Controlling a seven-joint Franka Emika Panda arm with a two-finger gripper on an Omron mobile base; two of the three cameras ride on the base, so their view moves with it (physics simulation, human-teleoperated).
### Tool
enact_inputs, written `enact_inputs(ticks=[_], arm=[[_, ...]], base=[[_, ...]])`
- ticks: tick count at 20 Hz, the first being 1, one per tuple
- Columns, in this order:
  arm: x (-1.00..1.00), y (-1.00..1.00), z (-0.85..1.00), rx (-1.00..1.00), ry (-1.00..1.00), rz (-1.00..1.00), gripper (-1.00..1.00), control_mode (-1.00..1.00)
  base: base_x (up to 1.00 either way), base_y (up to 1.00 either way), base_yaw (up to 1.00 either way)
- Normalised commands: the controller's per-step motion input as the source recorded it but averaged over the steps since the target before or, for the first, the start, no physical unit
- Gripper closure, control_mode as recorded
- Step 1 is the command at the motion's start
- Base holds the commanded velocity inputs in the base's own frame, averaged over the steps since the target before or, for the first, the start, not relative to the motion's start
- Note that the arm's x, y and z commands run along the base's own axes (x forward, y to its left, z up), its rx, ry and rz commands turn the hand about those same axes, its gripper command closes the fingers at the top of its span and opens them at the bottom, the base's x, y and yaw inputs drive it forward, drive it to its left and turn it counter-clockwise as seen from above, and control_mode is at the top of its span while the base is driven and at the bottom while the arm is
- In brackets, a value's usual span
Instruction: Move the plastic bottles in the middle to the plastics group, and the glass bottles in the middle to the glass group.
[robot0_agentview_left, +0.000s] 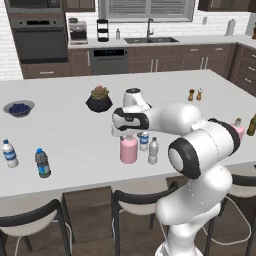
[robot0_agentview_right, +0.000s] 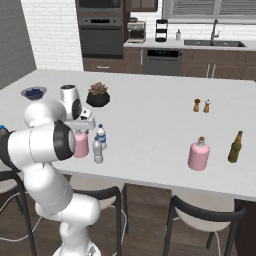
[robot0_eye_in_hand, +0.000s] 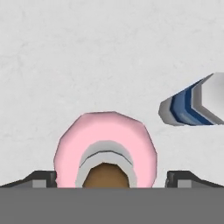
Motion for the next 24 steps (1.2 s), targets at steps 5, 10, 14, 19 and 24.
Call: enact_inputs(ticks=[5,10,14,19,24], arm=[[0.04,0.0,0.0,0.0,0.0,0.0,-1.0,-1.0],[0.0,0.06,0.0,0.0,0.0,0.0,-1.0,-1.0],[0.0,0.02,0.0,0.0,0.0,0.0,-1.0,-1.0],[0.04,0.03,0.0,0.0,0.0,0.0,-1.0,-1.0],[0.0,0.0,-0.03,0.0,0.0,0.01,-1.0,-1.0]], base=[[0.0,0.0,0.0],[0.0,0.0,0.0],[0.0,0.0,0.0],[0.0,0.0,0.0],[0.0,0.0,0.0]])
